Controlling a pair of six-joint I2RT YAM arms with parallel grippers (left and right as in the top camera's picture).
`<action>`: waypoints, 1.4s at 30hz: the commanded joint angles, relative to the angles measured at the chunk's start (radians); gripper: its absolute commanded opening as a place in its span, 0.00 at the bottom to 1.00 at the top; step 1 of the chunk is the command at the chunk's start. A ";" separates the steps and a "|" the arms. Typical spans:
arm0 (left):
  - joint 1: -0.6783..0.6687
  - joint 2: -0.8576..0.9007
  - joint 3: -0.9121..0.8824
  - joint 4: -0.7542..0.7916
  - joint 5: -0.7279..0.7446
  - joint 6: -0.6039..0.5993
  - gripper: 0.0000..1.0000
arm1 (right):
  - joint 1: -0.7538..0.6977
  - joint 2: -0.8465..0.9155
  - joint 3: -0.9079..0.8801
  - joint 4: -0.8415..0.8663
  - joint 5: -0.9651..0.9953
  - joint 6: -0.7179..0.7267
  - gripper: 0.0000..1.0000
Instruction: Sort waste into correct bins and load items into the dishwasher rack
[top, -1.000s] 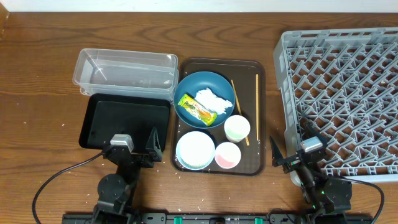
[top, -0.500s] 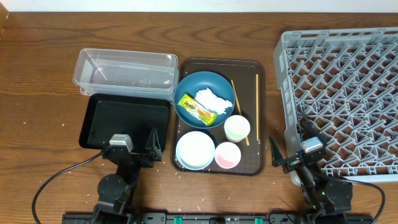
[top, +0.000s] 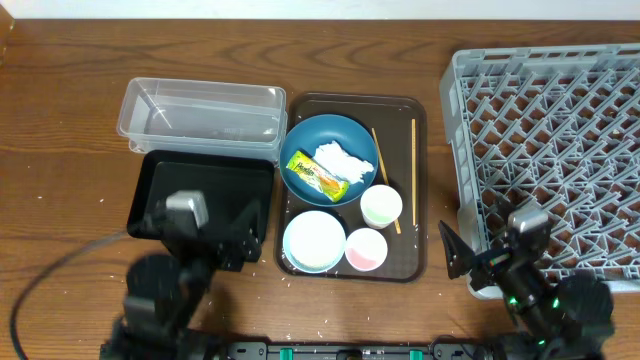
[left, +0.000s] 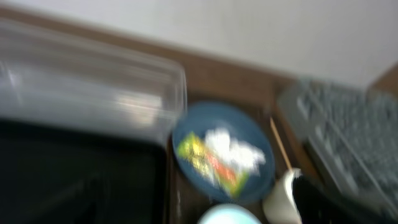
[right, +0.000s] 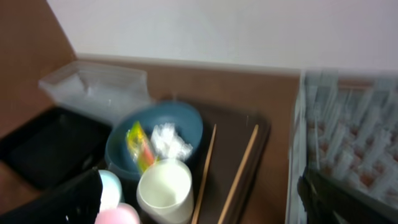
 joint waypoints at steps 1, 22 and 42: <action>0.002 0.204 0.220 -0.112 0.107 -0.009 0.96 | -0.005 0.184 0.159 -0.105 -0.005 -0.018 0.99; -0.351 0.810 0.486 -0.404 0.174 -0.006 0.79 | -0.005 0.634 0.439 -0.298 -0.165 0.032 0.98; -0.635 1.163 0.487 -0.299 0.003 -0.077 0.19 | -0.005 0.634 0.439 -0.314 -0.121 0.092 0.96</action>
